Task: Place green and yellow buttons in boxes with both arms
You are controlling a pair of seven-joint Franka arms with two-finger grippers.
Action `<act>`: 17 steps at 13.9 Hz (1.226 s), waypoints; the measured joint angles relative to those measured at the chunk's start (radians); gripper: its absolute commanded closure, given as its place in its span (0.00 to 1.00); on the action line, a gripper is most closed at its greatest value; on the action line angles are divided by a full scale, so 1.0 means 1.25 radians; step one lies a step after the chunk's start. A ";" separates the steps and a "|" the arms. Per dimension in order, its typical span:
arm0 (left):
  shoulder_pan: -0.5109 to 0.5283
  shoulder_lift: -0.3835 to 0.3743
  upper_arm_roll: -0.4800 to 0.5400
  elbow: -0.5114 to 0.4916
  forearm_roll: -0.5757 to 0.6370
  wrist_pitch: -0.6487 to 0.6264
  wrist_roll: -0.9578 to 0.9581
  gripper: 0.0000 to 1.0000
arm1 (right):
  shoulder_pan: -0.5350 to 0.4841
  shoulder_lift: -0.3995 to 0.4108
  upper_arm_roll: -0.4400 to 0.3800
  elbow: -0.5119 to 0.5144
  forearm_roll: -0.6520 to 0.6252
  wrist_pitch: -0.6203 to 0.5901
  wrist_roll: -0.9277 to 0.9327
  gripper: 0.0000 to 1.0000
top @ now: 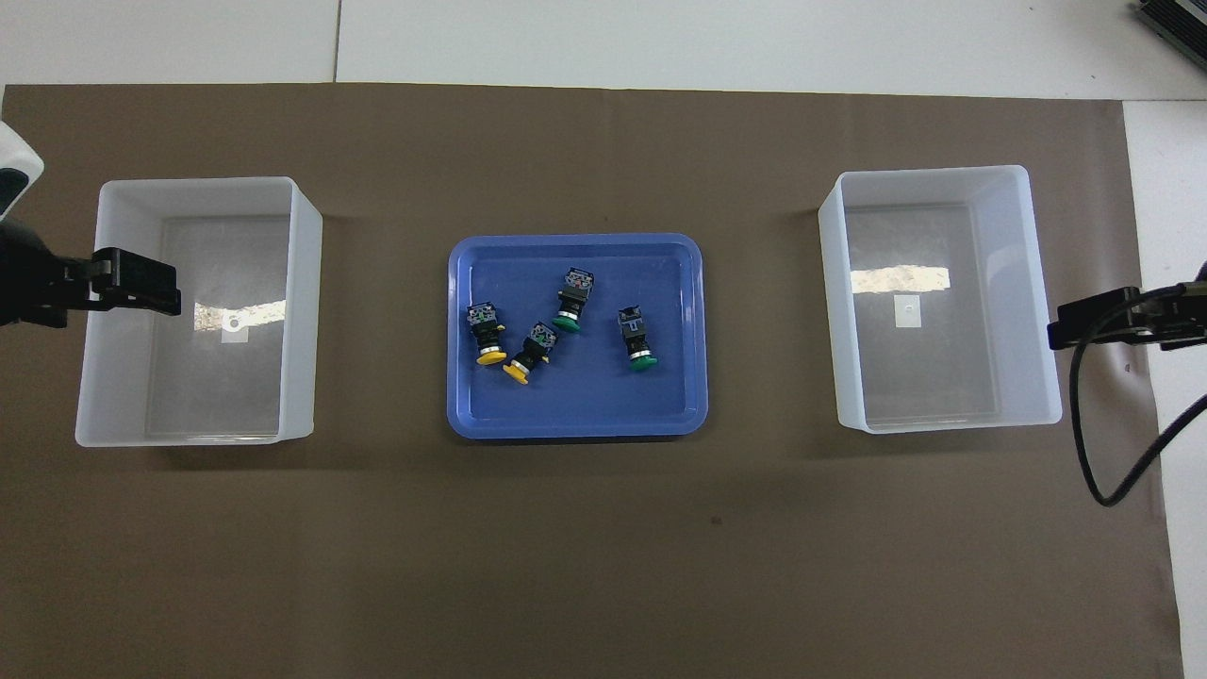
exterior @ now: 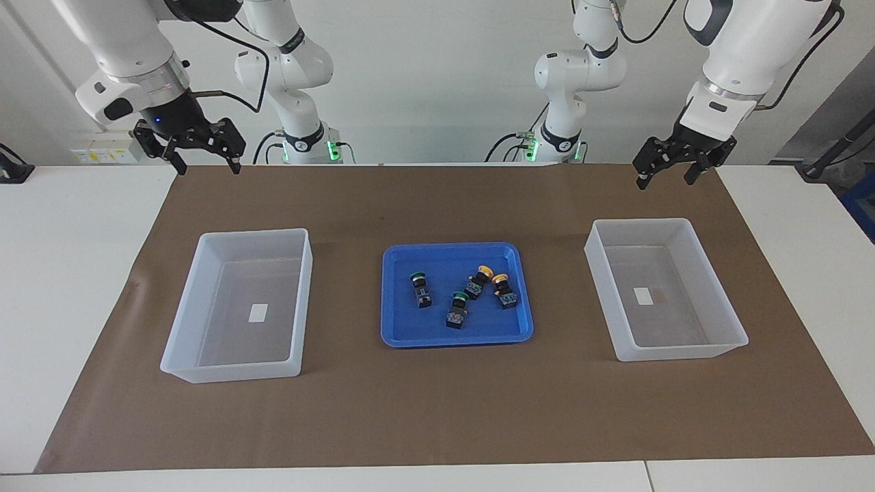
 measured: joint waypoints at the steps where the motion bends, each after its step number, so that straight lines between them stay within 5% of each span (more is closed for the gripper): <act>1: 0.000 0.000 0.000 0.000 0.000 0.000 0.000 0.00 | 0.004 0.000 0.000 -0.002 0.000 0.005 0.001 0.00; 6: 0.000 0.000 -0.001 -0.001 0.000 0.002 0.001 0.00 | 0.098 0.014 0.005 -0.105 0.002 0.164 0.062 0.00; 9: -0.001 -0.001 -0.004 -0.009 0.000 0.023 0.001 0.00 | 0.165 0.078 0.008 -0.157 0.009 0.277 0.110 0.00; 17: -0.151 -0.002 -0.021 -0.228 -0.010 0.323 -0.124 0.00 | 0.290 0.253 0.010 -0.163 0.070 0.508 0.203 0.00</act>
